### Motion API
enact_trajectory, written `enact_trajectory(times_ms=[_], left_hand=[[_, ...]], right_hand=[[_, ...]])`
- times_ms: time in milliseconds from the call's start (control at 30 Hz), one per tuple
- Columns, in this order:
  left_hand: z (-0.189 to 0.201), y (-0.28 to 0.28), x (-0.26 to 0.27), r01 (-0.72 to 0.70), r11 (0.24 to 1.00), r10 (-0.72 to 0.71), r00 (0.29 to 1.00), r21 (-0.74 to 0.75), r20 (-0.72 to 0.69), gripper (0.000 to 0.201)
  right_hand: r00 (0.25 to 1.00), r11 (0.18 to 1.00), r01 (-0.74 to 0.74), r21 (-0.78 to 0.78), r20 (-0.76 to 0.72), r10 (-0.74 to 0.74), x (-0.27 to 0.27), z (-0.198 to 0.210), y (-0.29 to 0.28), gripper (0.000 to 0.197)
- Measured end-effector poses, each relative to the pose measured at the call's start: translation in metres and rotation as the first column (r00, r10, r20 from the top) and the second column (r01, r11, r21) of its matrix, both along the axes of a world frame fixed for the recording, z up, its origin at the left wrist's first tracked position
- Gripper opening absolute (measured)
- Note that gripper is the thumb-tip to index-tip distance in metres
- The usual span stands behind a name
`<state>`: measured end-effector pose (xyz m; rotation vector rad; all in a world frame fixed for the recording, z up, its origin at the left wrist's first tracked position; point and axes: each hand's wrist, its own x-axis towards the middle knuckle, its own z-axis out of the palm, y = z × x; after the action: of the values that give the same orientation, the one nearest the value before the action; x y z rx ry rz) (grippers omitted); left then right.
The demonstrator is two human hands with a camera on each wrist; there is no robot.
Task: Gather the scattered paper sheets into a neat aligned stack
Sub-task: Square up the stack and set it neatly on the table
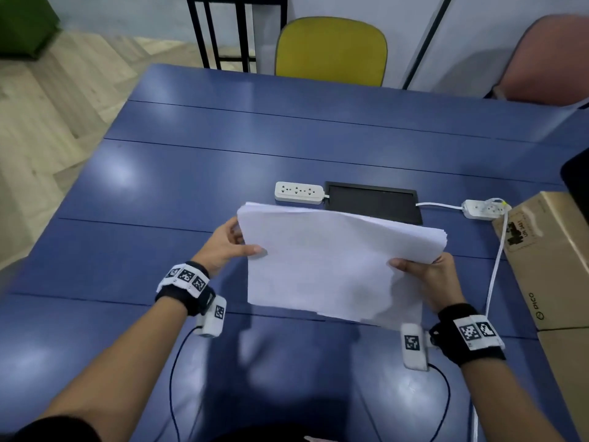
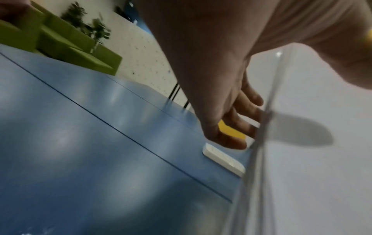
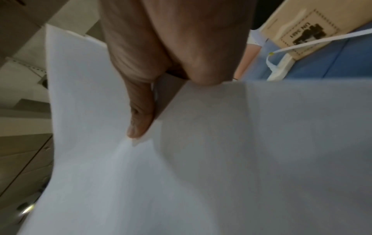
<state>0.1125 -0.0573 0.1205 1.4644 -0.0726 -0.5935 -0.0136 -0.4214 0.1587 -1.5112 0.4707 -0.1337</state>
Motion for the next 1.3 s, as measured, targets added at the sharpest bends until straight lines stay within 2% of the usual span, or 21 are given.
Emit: enact_trajectory(times_ms=[33, 100, 200, 267, 367, 467, 567, 633, 767, 867, 1000, 1067, 1167, 1300], left_hand=[[-0.006, -0.005, -0.004, 0.000, 1.000, 0.000, 0.999, -0.011, -0.032, 0.068], [-0.015, -0.018, -0.007, -0.065, 0.996, 0.066, 0.998, 0.057, -0.009, 0.055], [-0.016, -0.037, -0.008, -0.336, 0.930, 0.326, 0.941, 0.149, 0.092, 0.035], [-0.016, -0.048, -0.010, -0.428, 0.893, 0.407, 0.900, 0.142, 0.153, 0.035], [-0.022, -0.056, -0.015, -0.494, 0.862, 0.465, 0.860, 0.115, 0.211, 0.033], [-0.032, -0.050, -0.017, -0.534, 0.840, 0.507, 0.836, 0.099, 0.210, 0.035], [-0.050, -0.035, -0.019, -0.458, 0.868, 0.424, 0.884, 0.192, 0.195, 0.040], [-0.057, -0.030, -0.019, -0.424, 0.867, 0.388, 0.904, 0.262, 0.178, 0.037], [-0.050, -0.032, -0.014, -0.432, 0.867, 0.389, 0.899, 0.248, 0.202, 0.030], [-0.050, -0.021, -0.010, -0.383, 0.886, 0.338, 0.919, 0.261, 0.201, 0.031], [-0.059, -0.012, -0.017, -0.244, 0.880, 0.186, 0.967, 0.408, 0.176, 0.031], [-0.058, -0.014, -0.017, -0.262, 0.892, 0.204, 0.960, 0.369, 0.189, 0.028], [-0.037, -0.016, -0.012, -0.254, 0.908, 0.210, 0.964, 0.333, 0.161, 0.032], [0.011, -0.012, 0.010, -0.120, 0.912, 0.046, 0.980, 0.393, 0.192, 0.019]], right_hand=[[1.000, 1.000, 0.022, 0.015, 0.008, -0.022, 0.001, -0.002, 0.003, 0.021], [0.999, 0.999, 0.047, -0.002, 0.022, -0.047, 0.004, -0.007, 0.010, 0.017], [0.993, 0.991, 0.121, -0.062, 0.021, -0.120, 0.013, -0.019, 0.023, 0.018], [0.983, 0.980, 0.183, -0.076, 0.033, -0.181, 0.018, -0.029, 0.035, 0.017], [0.962, 0.963, 0.270, -0.027, 0.057, -0.268, 0.025, -0.036, 0.051, 0.017], [0.959, 0.959, 0.283, 0.016, 0.030, -0.283, 0.022, -0.045, 0.056, 0.019], [0.974, 0.975, 0.221, -0.022, -0.054, -0.222, 0.010, -0.062, 0.055, 0.032], [0.976, 0.978, 0.201, -0.049, -0.081, -0.204, 0.006, -0.069, 0.057, 0.029], [0.977, 0.979, 0.198, -0.039, -0.070, -0.200, 0.009, -0.066, 0.056, 0.028], [0.983, 0.983, 0.148, -0.107, -0.091, -0.157, 0.008, -0.071, 0.043, 0.041], [0.977, 0.991, 0.093, -0.097, -0.183, -0.110, 0.001, -0.089, 0.045, 0.034], [0.976, 0.988, 0.121, -0.098, -0.172, -0.137, 0.003, -0.091, 0.046, 0.034], [0.974, 0.992, 0.089, -0.084, -0.201, -0.104, 0.009, -0.092, 0.036, 0.027], [0.976, 0.999, 0.017, 0.031, -0.215, -0.010, 0.006, -0.083, 0.020, 0.022]])
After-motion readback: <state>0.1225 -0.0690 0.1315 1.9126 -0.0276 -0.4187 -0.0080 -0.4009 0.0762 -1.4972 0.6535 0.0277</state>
